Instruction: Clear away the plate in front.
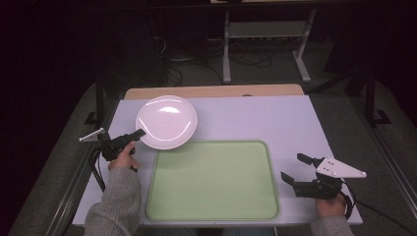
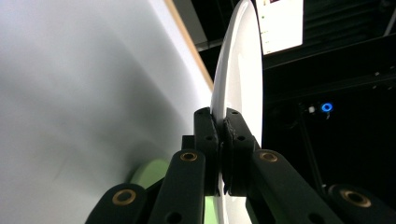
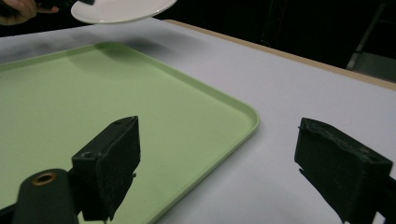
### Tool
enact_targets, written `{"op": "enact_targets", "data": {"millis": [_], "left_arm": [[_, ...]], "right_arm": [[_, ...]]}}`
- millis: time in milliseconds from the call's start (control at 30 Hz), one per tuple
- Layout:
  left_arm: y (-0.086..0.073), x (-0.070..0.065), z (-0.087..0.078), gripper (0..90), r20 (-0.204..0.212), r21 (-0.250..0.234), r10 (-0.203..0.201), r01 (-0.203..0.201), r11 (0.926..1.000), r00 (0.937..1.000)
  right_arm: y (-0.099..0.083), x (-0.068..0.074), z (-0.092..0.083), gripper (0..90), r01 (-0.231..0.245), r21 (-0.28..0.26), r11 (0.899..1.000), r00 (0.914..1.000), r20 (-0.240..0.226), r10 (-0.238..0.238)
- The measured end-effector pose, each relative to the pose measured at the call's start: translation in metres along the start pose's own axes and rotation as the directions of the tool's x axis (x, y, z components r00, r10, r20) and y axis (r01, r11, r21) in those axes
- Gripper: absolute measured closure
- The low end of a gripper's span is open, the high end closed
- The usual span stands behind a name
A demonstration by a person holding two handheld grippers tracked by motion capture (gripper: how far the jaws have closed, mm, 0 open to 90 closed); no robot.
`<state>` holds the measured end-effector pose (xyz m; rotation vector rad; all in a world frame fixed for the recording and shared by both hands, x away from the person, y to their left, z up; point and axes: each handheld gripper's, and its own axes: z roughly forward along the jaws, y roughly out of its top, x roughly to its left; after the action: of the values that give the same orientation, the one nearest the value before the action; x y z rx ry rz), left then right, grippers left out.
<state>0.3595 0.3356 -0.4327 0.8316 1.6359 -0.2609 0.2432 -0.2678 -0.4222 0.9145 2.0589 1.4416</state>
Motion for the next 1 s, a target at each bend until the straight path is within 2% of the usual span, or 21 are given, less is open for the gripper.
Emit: {"op": "enact_targets", "data": {"millis": [100,267,467,700,767,800,900,1000], "left_arm": [[-0.005,0.002,-0.003,86.1,-0.009,0.021,0.01,-0.01,0.9997,0.9999],[-0.013,0.004,-0.008,86.2,0.02,0.04,0.004,-0.004,0.9992,0.9998],[-0.019,0.005,-0.009,86.2,0.03,0.051,0.002,-0.003,0.9987,0.9995],[-0.027,-0.001,-0.006,86.2,0.05,0.082,0.031,-0.035,0.996,0.9983],[-0.028,-0.002,-0.006,86.1,0.06,0.086,0.029,-0.034,0.9957,0.9977],[-0.028,-0.001,-0.005,86.2,0.081,0.093,0.018,-0.026,0.9954,0.9966],[-0.029,-0.002,-0.004,86.3,0.093,0.093,0.011,-0.019,0.9954,0.9957],[-0.032,-0.006,-0.004,86.2,0.095,0.108,0.033,-0.043,0.9932,0.995]], "right_arm": [[0.0,0.0,0.0,13.5,-0.001,-0.001,1.0,1.0,-0.001,0.001],[0.0,0.001,0.001,13.5,0.0,0.0,1.0,1.0,-0.001,0.0],[0.001,0.003,0.001,13.5,0.005,0.0,1.0,1.0,-0.005,-0.005],[0.002,0.003,0.002,13.5,0.007,0.0,1.0,0.9999,-0.007,-0.007],[0.002,0.003,0.002,13.5,0.006,-0.001,1.0,0.9999,-0.008,-0.006],[0.002,0.003,0.002,13.5,0.006,-0.001,1.0,0.9999,-0.008,-0.006],[0.002,0.003,0.002,13.5,0.006,-0.002,1.0,0.9999,-0.009,-0.006],[0.002,0.004,0.002,13.5,0.009,-0.002,1.0,0.9999,-0.009,-0.009]]}}
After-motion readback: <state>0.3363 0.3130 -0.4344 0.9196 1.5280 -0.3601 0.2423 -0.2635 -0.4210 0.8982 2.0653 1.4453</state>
